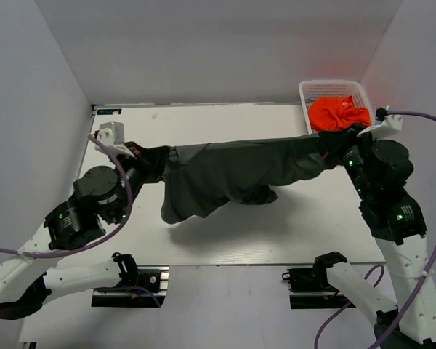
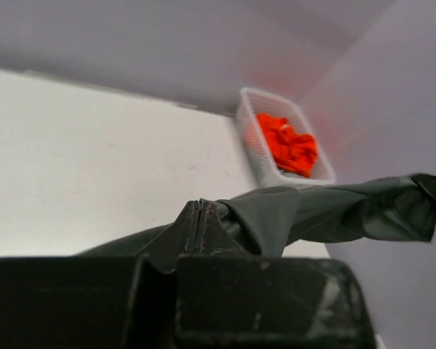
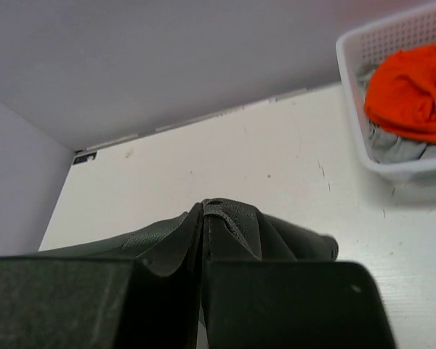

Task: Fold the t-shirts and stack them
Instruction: Flatten out the tshirt

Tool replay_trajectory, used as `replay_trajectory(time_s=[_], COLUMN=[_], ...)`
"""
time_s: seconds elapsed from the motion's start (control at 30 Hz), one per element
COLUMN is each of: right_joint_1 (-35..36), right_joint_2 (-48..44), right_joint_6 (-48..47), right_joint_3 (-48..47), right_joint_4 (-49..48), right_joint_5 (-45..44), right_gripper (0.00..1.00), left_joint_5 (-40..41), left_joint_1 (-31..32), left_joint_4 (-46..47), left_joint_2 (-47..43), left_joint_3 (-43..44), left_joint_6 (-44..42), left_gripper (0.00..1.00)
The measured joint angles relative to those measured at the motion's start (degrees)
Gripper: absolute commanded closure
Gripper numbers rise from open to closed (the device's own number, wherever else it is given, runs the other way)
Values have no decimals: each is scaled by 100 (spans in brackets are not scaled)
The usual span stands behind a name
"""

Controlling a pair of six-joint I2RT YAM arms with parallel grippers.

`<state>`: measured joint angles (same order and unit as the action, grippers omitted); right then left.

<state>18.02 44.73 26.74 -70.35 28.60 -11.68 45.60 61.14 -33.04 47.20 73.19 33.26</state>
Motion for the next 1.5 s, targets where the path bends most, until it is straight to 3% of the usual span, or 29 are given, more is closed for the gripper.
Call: replay_trajectory(time_s=[0.23, 0.5, 0.77, 0.93, 1.2, 1.33, 1.5], right_joint_1=[0, 0, -4, -7, -4, -7, -7], right_joint_2=[0, 83, 136, 334, 1740, 2785, 3451], right_joint_6=[-326, -741, -997, -1121, -1084, -1003, -994], right_joint_3=[-1261, -3128, -3668, -3235, -1248, -459, -293], right_joint_4=[330, 461, 417, 52, -916, -1191, -1423], right_joint_5=[138, 636, 782, 909, 970, 914, 721], right_gripper=[100, 100, 100, 100, 100, 100, 100], left_joint_5=[-1311, -2391, -2636, -1574, 1423, 2035, 2201], left_joint_1=[-28, -31, -109, -109, -186, -487, -1211], left_joint_4=[527, 645, 616, 623, 774, 968, 1075], left_joint_2=[-293, -284, -219, 225, 1735, 2485, 3211], left_joint_3=[474, 1523, 2299, 2321, 1040, 175, 83], left_joint_6=[-984, -1405, -1526, -1497, -1440, -1414, -1250], left_gripper=[100, 100, 100, 100, 100, 100, 100])
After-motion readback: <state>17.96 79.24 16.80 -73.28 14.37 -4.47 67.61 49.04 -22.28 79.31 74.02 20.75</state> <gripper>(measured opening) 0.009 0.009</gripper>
